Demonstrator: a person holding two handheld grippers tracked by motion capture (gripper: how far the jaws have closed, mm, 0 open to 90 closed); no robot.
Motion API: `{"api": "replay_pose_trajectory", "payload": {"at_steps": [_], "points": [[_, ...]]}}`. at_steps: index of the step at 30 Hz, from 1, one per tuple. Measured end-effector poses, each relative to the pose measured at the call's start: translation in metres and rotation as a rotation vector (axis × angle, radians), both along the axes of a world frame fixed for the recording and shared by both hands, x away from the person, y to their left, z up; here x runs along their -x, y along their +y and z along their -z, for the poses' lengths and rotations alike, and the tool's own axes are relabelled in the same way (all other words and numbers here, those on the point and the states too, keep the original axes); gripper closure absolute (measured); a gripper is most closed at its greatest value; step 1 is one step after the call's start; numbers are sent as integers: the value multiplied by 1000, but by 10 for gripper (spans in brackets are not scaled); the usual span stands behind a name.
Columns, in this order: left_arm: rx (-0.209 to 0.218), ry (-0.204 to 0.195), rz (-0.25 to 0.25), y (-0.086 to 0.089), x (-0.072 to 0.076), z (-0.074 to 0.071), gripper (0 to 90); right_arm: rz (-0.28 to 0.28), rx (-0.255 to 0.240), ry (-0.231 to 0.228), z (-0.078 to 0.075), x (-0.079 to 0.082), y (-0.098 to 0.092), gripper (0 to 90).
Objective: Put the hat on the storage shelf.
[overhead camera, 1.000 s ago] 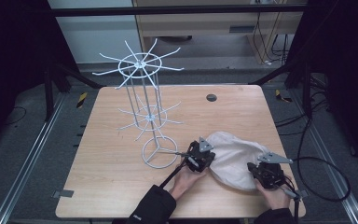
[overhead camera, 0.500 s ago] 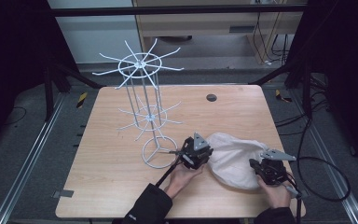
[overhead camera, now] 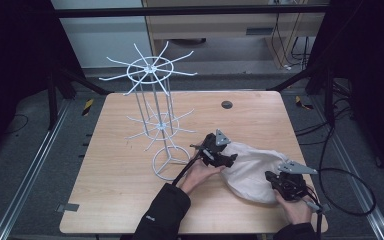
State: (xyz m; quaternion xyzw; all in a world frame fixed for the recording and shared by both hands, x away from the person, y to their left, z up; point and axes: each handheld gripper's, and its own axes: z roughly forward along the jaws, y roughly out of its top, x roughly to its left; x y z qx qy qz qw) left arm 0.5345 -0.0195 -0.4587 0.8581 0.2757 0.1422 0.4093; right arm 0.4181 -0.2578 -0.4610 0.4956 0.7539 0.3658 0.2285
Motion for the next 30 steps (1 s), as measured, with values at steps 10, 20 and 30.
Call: {"api": "replay_pose_trajectory", "payload": {"at_steps": [10, 20, 30], "points": [[-16, 72, 41, -5, 0, 12, 510, -2, -2, 3, 0, 0, 1, 880], [-38, 56, 30, -4, 8, 10, 893, -8, -4, -4, -2, 1, 2, 883], [20, 55, 5, 24, 31, 5, 900, -7, -8, -10, -6, 5, 4, 887]]}}
